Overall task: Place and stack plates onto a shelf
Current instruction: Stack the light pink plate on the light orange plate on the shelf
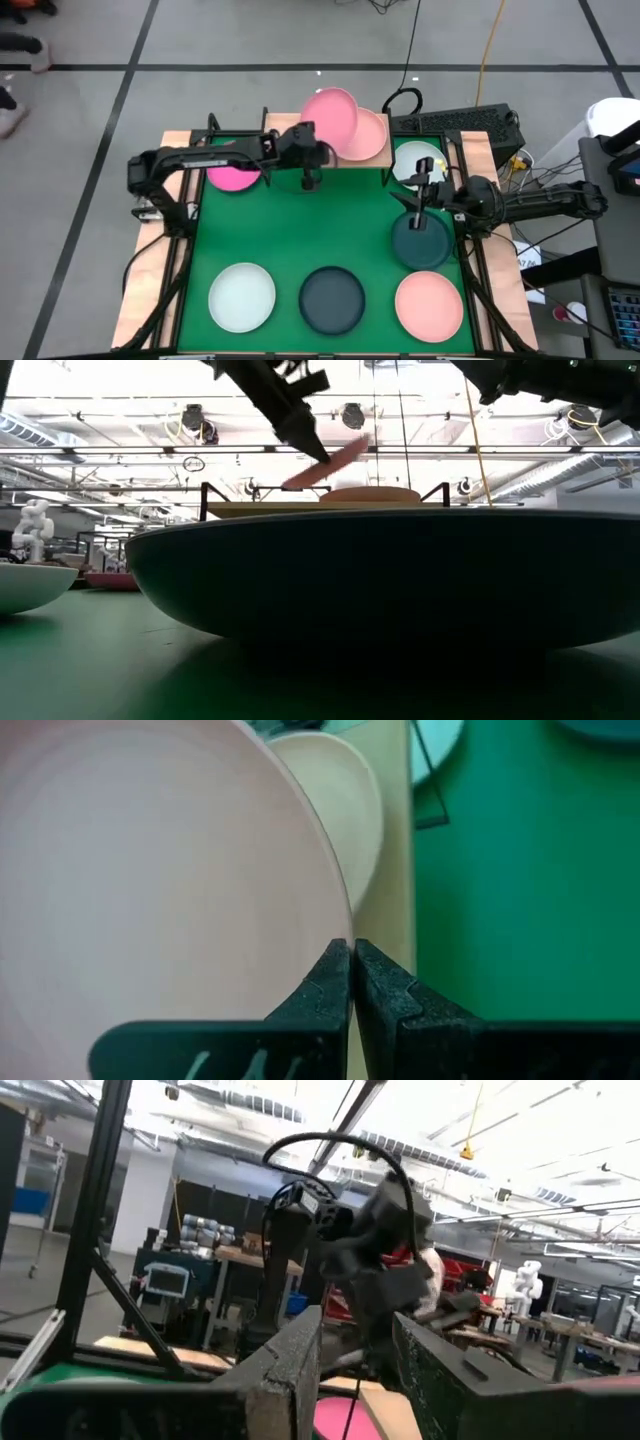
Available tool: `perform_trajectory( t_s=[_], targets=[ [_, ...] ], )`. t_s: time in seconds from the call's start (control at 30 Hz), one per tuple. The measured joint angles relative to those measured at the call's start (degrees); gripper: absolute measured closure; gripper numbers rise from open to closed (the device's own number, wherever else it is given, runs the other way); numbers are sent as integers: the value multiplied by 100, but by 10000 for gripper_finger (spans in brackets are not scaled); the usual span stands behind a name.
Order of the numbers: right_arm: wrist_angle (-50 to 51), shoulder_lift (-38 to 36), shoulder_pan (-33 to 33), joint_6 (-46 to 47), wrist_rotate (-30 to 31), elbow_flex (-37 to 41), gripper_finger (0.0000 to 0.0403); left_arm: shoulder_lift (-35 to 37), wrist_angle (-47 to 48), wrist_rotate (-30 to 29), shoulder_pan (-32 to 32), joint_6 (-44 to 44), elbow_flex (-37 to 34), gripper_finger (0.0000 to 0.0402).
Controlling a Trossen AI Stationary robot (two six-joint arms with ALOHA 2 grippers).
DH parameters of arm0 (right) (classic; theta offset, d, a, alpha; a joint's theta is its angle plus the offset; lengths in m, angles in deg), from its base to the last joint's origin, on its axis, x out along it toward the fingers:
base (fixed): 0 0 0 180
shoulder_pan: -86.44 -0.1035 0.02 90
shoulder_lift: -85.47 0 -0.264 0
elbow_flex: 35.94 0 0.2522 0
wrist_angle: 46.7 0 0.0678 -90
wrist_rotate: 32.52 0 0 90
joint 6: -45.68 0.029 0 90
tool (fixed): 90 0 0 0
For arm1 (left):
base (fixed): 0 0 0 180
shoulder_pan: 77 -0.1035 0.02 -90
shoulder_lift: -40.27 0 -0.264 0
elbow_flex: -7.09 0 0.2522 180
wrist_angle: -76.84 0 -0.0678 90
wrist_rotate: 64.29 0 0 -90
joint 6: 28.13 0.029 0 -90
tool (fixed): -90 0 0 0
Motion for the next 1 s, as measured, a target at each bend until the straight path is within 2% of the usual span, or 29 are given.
perform_trajectory(
  t_s=[0.27,0.53,0.73,1.0],
  targets=[
    [-7,7,2,4,11,0,293,-882,608,151,-38,530,982,397],
    [87,11,2,23,11,0,293,-1218,1389,116,-65,1085,2096,397],
    [54,9,2,23,11,0,293,-1219,1377,518,-66,1425,2306,397],
    [-38,7,2,26,-9,0,293,-1530,1378,569,-157,1884,2306,397]
  ],
)
